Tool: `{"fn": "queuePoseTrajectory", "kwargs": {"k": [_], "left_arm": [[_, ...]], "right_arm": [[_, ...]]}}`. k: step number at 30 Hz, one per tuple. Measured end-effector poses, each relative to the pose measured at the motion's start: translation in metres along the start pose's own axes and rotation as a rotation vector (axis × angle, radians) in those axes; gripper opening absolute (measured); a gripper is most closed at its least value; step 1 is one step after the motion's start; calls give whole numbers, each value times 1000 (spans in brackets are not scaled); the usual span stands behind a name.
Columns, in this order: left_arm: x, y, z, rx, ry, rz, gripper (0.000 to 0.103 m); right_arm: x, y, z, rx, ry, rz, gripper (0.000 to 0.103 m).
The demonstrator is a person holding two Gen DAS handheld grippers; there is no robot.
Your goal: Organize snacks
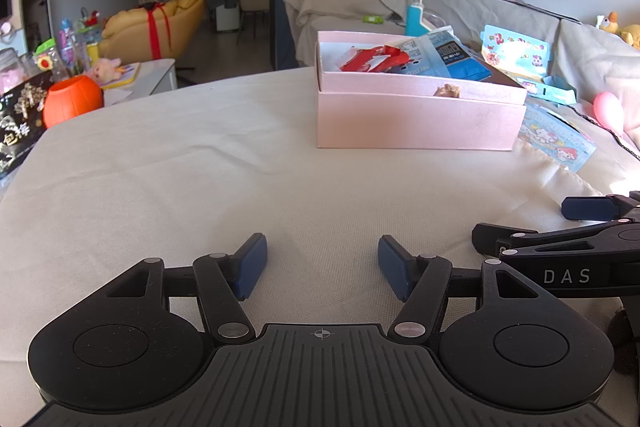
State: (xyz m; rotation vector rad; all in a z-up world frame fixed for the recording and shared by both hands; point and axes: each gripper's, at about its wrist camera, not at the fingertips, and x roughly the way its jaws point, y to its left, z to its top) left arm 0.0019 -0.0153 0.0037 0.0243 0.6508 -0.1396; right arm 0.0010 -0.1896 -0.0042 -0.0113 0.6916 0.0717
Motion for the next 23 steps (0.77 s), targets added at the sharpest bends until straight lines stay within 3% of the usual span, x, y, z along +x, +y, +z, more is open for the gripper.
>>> {"fn": "queuePoseTrajectory", "kwargs": {"k": [23], "left_arm": [[0,0,0,2,0,1,67]], "right_arm": [[0,0,0,0,0,0,103]]}}
